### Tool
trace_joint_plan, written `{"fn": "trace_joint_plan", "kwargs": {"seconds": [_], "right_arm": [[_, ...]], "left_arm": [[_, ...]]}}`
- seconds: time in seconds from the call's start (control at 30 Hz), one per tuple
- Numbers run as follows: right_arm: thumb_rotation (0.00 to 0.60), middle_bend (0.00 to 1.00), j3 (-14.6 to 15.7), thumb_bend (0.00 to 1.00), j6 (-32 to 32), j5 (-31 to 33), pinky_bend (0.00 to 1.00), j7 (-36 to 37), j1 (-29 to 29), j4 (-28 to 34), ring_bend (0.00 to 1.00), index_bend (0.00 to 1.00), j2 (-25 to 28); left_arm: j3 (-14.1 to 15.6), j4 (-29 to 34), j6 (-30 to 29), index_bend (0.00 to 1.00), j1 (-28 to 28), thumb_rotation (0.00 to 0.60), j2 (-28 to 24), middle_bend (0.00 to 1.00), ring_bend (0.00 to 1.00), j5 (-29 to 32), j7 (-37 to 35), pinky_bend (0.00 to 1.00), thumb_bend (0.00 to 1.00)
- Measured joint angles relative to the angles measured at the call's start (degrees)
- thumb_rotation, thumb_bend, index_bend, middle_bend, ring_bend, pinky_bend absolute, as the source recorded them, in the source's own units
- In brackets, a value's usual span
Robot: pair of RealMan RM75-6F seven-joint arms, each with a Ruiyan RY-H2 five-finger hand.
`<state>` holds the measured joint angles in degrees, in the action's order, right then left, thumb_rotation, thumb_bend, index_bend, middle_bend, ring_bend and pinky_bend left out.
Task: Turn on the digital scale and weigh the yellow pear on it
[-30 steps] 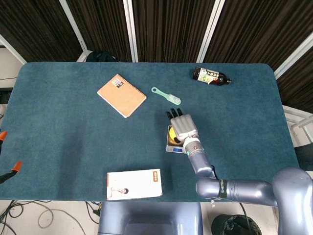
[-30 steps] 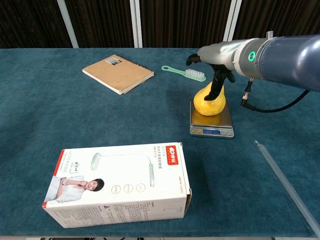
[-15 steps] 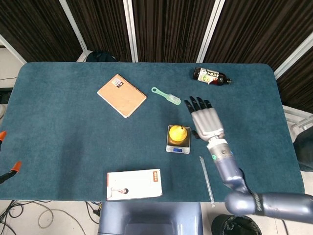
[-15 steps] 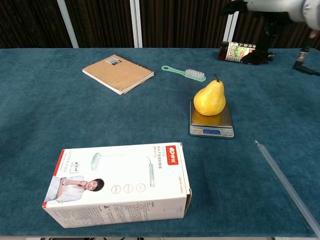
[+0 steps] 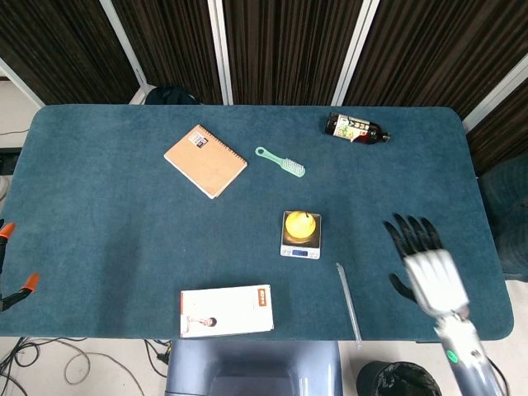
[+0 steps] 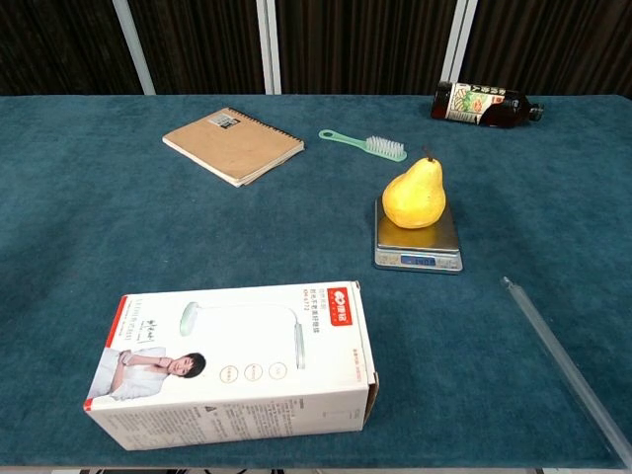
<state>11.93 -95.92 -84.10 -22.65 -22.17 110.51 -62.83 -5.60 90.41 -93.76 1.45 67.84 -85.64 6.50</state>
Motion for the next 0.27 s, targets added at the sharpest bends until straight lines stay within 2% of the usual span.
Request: {"fn": "trace_joint_plan", "kwargs": {"seconds": [0.1, 0.27], "right_arm": [[0.600, 0.03, 2.53, 0.33, -4.18, -3.47, 0.07, 4.78, 4.93, -5.44, 0.00, 0.00, -0.70], [0.600, 0.03, 2.88, 0.33, -5.87, -3.94, 0.06, 9.21, 9.10, -12.09, 0.00, 0.00, -2.30]], "left_arm": [[0.16, 0.16, 0.27, 0.10, -0.07, 0.600, -0.15, 0.05, 0.00, 0.20, 0.17, 0.05, 0.19], [-0.03, 0.81, 0.71, 0.10, -0.12, 0.600, -0.60, 0.05, 0.00, 1.07, 0.57, 0.05, 0.19]]}}
